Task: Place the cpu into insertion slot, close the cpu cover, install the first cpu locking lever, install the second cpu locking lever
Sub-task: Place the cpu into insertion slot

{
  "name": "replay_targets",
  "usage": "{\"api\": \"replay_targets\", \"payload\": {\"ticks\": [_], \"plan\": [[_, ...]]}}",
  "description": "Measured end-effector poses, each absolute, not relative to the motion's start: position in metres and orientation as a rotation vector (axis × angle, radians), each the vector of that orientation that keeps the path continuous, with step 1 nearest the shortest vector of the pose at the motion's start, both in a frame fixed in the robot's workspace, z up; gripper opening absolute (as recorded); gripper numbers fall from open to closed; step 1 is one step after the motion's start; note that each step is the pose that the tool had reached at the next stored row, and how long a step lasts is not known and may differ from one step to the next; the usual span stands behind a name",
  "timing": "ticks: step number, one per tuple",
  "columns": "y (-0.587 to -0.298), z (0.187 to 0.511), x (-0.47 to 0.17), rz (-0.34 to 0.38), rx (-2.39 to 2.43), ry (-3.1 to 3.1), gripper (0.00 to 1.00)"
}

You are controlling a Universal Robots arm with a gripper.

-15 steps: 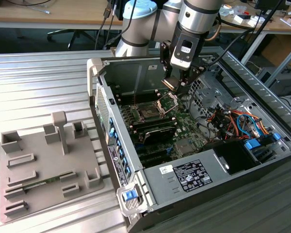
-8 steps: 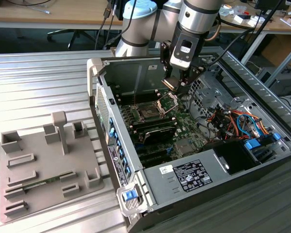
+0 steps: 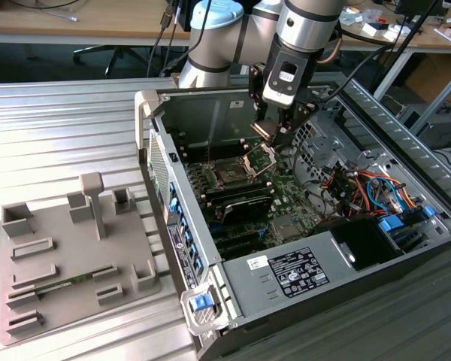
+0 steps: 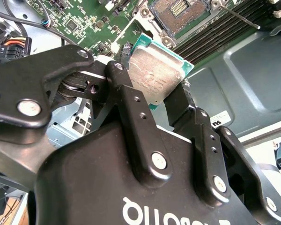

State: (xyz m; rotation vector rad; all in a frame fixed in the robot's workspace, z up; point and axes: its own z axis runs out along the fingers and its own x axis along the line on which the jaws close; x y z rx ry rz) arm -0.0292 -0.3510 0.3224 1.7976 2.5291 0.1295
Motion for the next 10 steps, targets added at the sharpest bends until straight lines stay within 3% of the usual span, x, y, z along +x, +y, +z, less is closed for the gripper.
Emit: {"api": "replay_targets", "payload": {"ticks": [10], "plan": [[-0.351, 0.3224, -0.0293, 0.129, 1.813, 2.518, 0.55]]}}
